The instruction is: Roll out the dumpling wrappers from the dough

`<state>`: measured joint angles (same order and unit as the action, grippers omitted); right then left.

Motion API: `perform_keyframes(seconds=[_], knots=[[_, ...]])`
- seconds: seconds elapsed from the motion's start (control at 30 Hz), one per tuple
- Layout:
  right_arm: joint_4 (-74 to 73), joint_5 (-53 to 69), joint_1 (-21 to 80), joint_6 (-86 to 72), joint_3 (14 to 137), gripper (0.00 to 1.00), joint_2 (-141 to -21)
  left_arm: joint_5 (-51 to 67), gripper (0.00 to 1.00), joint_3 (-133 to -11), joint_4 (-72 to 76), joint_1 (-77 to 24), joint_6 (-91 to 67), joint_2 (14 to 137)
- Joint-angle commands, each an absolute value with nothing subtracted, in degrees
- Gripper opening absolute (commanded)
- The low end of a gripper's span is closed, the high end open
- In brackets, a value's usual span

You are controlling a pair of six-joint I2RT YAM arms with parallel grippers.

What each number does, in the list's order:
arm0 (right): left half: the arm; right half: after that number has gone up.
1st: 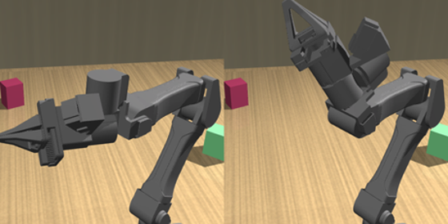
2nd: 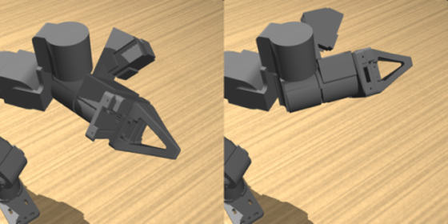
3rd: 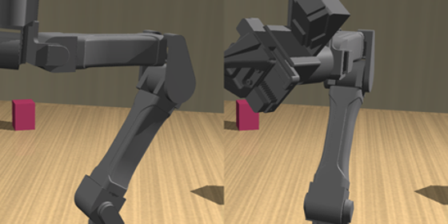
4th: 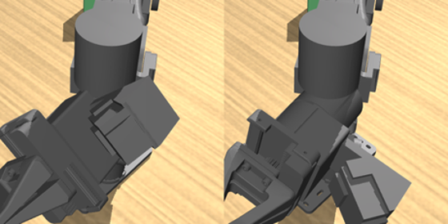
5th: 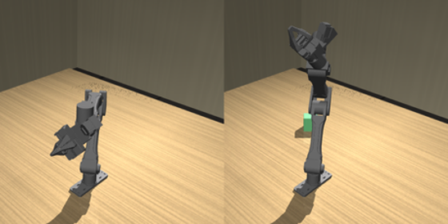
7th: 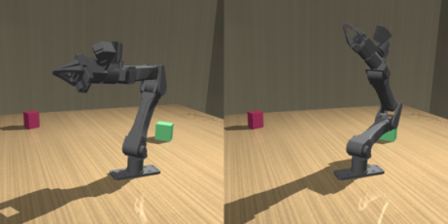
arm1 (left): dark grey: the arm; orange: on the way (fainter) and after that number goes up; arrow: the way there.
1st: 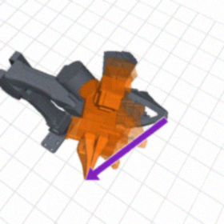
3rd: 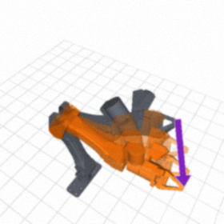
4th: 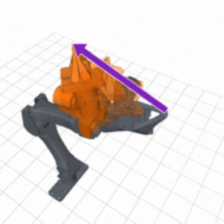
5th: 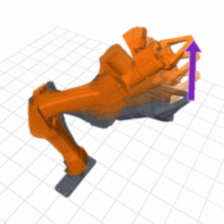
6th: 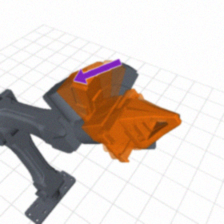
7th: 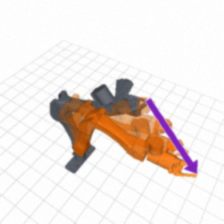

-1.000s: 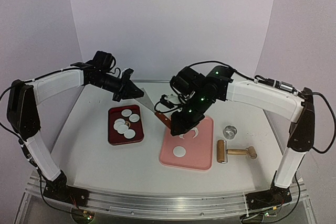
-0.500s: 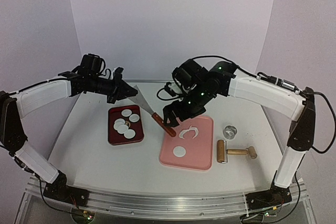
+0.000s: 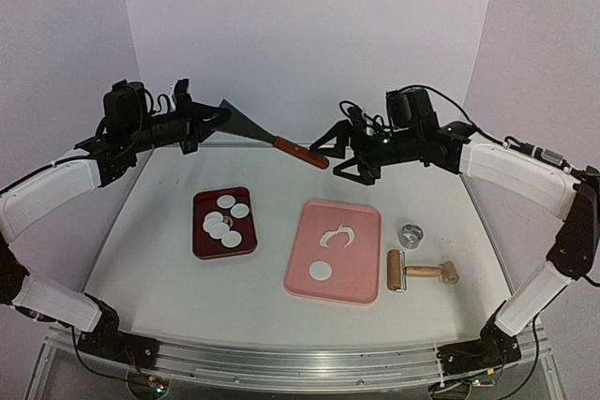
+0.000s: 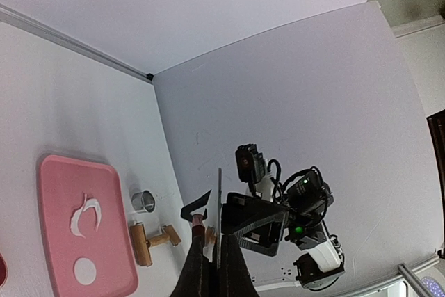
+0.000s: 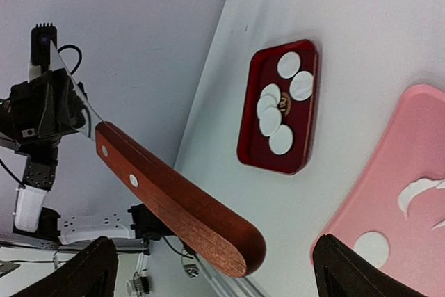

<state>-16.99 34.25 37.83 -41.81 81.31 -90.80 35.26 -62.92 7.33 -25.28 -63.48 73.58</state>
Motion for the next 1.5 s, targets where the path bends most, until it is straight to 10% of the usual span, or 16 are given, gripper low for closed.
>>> perform_keyframes(seconds=[0.0,0.3,1.0,1.23,1.47], knots=[[-2.2,45.4,38.4,-50.3,80.8,0.98,-91.8,34.3,0.0,-61.8,16.9,-25.0,-68.4,71.4],[4.5,48.5,38.4,-54.4,82.0,0.95,-94.3,35.9,0.0,-59.3,18.3,-25.0,-70.2,70.7],[6.7,45.7,38.4,-57.7,82.4,0.08,-95.3,37.6,0.01,-56.9,14.5,-25.0,-67.5,71.6],[-15.5,28.9,38.0,-46.7,83.8,0.0,-88.0,30.4,0.75,-62.5,-12.0,-25.2,-49.6,72.6],[-48.8,23.1,35.4,-36.6,95.6,0.0,-88.9,18.3,0.77,-62.4,-25.8,-29.6,-44.2,73.9]])
